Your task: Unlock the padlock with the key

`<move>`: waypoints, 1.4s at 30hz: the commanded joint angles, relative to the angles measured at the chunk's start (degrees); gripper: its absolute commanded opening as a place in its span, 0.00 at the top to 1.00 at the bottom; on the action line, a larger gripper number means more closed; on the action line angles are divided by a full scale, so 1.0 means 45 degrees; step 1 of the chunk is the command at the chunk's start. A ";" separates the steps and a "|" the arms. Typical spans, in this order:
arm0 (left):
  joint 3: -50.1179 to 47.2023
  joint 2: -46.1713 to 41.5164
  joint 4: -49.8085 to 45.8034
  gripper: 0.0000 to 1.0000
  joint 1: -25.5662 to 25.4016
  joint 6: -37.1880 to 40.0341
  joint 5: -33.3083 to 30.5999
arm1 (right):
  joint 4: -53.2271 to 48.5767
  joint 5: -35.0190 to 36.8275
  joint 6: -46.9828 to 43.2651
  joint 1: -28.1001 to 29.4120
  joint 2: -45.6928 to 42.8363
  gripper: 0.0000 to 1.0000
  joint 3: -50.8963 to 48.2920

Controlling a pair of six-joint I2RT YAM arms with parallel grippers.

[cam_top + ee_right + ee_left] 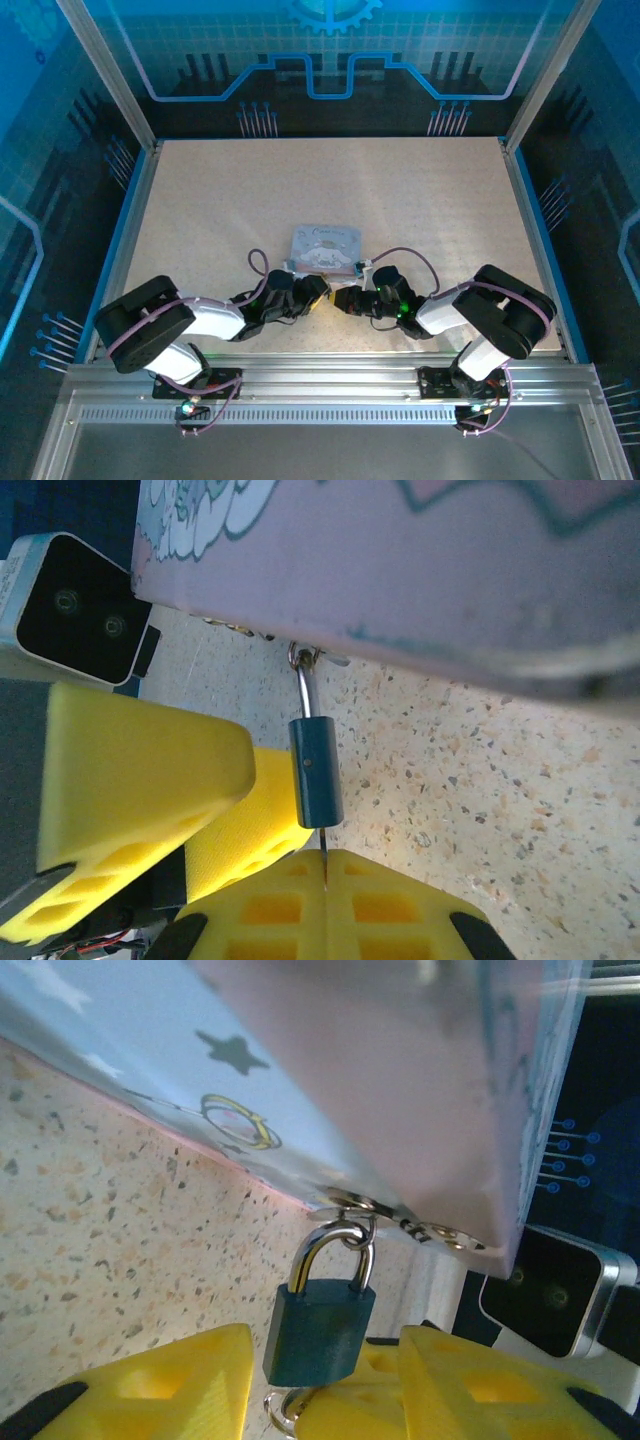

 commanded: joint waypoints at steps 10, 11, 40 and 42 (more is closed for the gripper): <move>0.0260 0.1393 0.2244 0.74 -0.0655 -0.0877 -0.0355 | 0.0512 -0.0143 0.0768 0.0200 -0.0279 0.96 0.0147; 0.0246 0.1398 0.2270 0.76 -0.0664 -0.0860 -0.0370 | 0.0436 -0.0101 0.0754 0.0199 -0.0357 0.96 0.0111; 0.0386 -0.0598 0.0245 0.97 -0.0815 -0.0334 -0.0775 | -1.0460 0.3359 -0.6982 -0.0216 -0.8577 0.36 0.1407; 0.0382 -0.0813 0.0105 0.96 -0.0817 -0.0443 -0.0794 | -1.0748 0.3670 -0.8118 -0.0231 -0.9168 0.28 0.1482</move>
